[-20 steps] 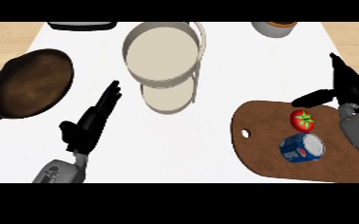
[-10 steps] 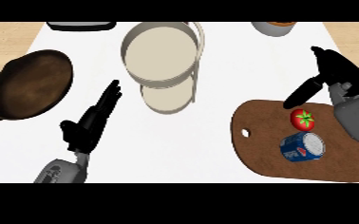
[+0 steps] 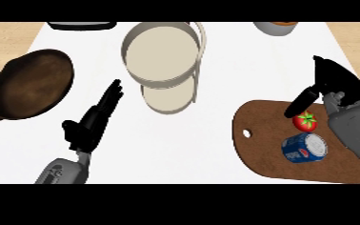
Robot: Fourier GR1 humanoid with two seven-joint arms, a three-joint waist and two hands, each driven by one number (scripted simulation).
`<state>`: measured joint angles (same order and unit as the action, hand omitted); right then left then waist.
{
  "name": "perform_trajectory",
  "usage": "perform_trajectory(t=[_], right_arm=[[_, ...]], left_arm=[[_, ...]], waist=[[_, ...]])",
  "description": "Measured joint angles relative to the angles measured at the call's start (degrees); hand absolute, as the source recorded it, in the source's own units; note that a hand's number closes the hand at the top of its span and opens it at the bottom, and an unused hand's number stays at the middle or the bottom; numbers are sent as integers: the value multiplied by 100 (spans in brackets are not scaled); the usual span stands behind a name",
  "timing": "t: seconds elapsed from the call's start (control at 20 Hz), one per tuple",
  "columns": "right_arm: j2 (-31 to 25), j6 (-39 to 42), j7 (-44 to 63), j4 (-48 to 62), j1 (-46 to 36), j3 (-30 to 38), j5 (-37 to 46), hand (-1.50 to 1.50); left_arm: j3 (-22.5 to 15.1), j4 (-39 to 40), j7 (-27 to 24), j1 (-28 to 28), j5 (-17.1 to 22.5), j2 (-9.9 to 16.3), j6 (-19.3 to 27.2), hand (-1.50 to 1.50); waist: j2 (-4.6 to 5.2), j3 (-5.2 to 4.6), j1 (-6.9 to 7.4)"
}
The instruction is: Pick the tomato from the cutting board and place it in the tiered basket
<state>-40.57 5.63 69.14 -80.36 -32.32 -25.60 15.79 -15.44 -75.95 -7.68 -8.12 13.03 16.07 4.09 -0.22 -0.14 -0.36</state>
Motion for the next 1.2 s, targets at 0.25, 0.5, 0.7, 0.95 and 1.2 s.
perform_trajectory(t=[0.25, 0.5, 0.7, 0.95, 1.2], right_arm=[[114, 0, -26, 119, 362, 119, 53, -150], [352, -106, -158, 216, 642, 271, 327, -150], [483, -181, -218, 400, 839, 393, 551, -150], [593, -246, -309, 505, 1132, 630, 716, -150], [792, -294, -425, 609, 1347, 840, 917, -150]], left_arm=[[31, -27, 42, 2, -37, -15, -19, 0], [46, -38, 57, 27, -113, -71, -51, 0], [106, 39, -2, -6, -132, -119, -102, 0], [131, 20, 23, 19, -218, -166, -102, 0], [233, 27, -9, 74, -234, -197, -194, 0]], waist=[[4, 6, 4], [11, 9, 21], [17, 10, 26], [15, 11, 22], [17, 11, 33]])
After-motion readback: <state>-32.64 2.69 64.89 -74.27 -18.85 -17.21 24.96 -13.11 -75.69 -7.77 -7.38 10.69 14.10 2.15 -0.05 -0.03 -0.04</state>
